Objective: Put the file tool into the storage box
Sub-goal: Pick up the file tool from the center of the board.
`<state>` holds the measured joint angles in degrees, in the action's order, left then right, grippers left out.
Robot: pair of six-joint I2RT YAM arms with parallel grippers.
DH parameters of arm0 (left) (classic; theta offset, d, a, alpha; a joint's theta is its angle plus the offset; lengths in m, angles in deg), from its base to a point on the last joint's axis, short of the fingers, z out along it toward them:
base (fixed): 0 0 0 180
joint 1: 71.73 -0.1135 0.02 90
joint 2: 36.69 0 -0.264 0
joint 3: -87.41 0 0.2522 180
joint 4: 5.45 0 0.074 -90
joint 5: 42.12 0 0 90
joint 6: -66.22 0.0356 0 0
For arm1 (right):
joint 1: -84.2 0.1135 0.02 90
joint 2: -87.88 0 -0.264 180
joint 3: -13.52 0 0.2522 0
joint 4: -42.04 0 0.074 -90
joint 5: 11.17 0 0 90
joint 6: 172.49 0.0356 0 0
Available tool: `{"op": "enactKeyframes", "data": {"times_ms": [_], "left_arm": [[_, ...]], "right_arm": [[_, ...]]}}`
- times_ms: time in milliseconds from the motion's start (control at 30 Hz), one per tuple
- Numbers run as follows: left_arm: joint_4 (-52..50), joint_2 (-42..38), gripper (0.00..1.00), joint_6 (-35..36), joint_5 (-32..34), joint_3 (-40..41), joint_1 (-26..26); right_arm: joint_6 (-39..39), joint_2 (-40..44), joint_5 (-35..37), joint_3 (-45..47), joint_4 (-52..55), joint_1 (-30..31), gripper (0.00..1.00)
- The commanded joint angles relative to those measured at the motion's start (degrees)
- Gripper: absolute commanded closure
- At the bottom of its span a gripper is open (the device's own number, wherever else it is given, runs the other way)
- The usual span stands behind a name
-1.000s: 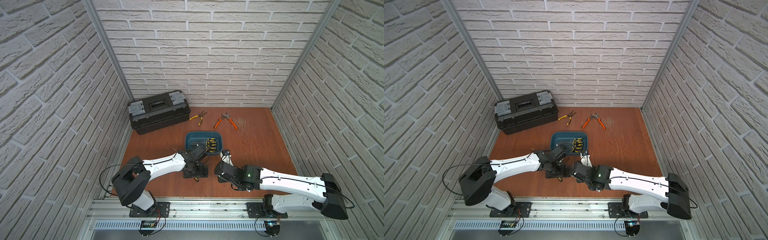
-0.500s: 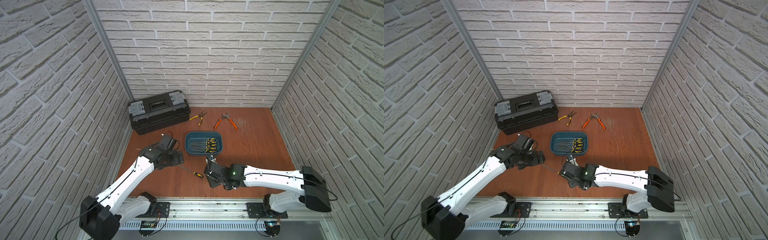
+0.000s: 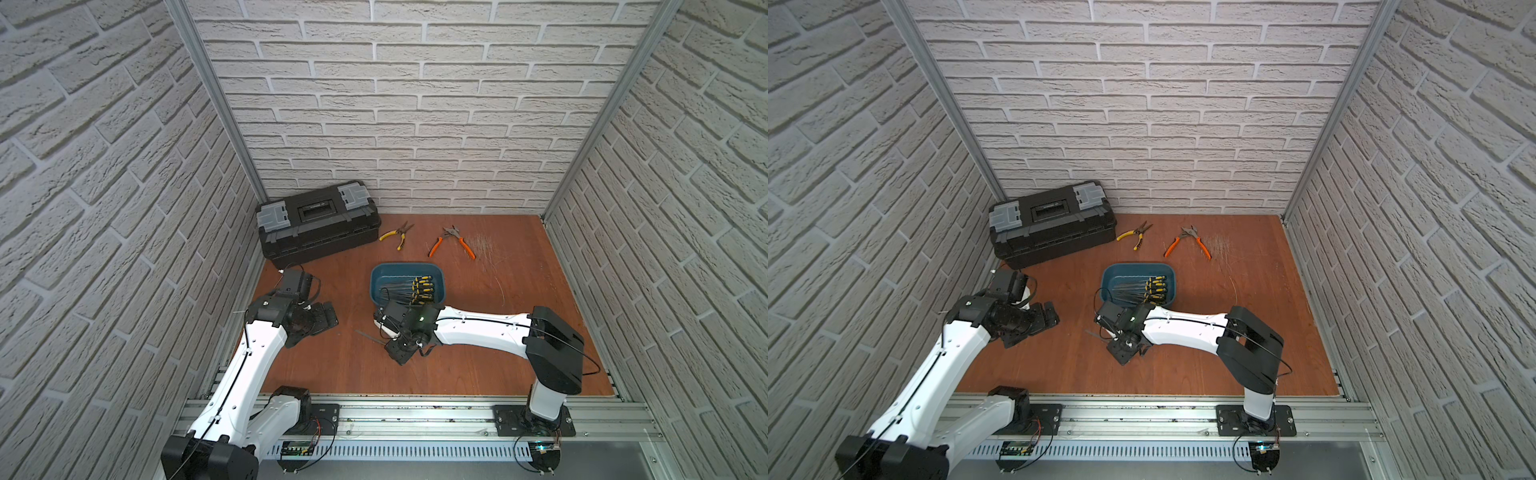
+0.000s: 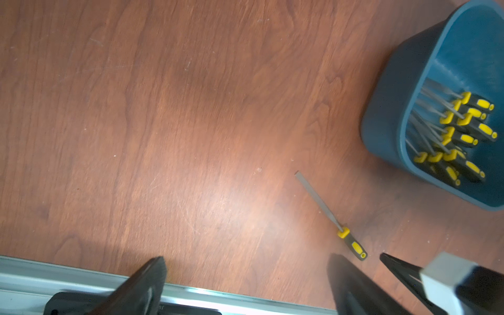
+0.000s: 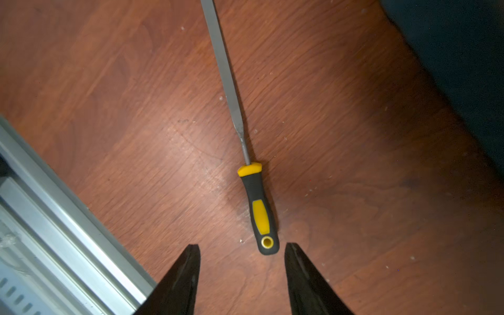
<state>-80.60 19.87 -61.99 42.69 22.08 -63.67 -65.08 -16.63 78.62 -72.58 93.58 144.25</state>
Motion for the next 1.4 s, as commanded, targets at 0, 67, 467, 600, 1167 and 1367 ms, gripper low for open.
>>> {"op": "enactKeyframes", "data": {"times_ms": [0,67,467,600,1167,1367], "left_arm": [[-0.32,0.98,0.02,3.12,-1.48,-1.7,-1.01],[-0.1,1.56,0.02,3.73,-1.76,-1.93,-1.28],[0.87,4.18,0.02,5.19,-3.62,-4.17,-1.67],[0.67,3.61,0.02,4.65,-3.53,-5.15,-1.68],[-0.49,1.44,0.02,-0.16,3.79,-13.89,-2.33],[2.45,3.67,0.02,-2.75,2.05,-17.29,-2.61]], "right_arm": [[-3.68,-1.84,-0.35,-1.57,1.25,-0.02,0.47],[-3.7,-3.01,0.67,-1.67,1.03,-0.02,0.48],[-3.15,-6.94,4.7,-0.58,-2.07,0.07,0.67],[-4.47,-6.34,5.08,0.59,-2.93,0.09,0.77],[-22.3,0.5,7.86,-11.35,9.43,-0.33,0.97],[-31.54,3.42,9.26,-18.02,12.62,-7.51,0.96]]}}
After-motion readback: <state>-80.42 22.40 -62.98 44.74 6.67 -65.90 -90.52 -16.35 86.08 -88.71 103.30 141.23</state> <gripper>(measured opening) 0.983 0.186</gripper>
